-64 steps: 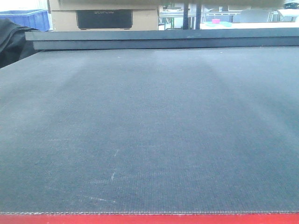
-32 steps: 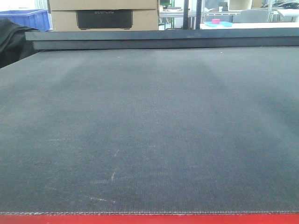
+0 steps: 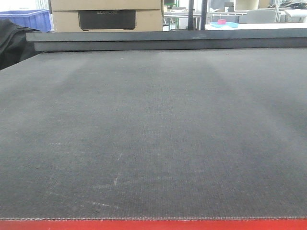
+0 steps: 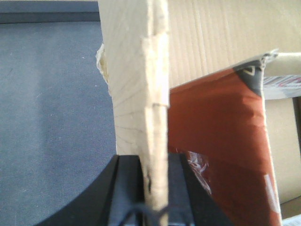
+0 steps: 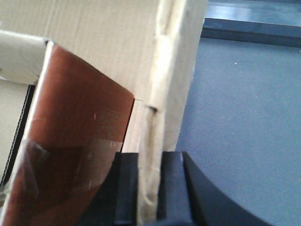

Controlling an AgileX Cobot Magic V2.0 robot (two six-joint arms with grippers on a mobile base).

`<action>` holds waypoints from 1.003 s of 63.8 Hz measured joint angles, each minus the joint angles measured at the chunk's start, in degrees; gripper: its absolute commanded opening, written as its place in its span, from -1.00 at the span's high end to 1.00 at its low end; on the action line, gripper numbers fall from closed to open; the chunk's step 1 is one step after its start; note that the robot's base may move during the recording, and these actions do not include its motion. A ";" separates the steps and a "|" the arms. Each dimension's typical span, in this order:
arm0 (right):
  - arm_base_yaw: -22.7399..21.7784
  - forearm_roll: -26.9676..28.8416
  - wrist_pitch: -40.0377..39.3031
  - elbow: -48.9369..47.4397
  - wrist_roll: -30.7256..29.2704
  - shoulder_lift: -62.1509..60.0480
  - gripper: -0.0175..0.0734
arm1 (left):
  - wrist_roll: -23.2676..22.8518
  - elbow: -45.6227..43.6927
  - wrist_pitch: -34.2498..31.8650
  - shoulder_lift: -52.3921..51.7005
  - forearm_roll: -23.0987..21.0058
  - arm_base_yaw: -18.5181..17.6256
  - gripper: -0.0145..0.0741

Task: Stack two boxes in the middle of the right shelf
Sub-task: 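Lift the nested boxes off the table with both grippers, then drive away from the table holding the boxes in both grippers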

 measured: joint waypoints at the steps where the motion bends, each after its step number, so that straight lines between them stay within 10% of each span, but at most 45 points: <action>1: 0.00 0.00 0.00 0.00 0.00 0.00 0.95 | 0.00 0.00 0.00 0.00 0.00 0.00 0.92; 64: 0.00 0.22 0.00 0.00 0.00 0.10 0.95 | 0.00 0.00 0.00 0.00 0.21 0.00 0.92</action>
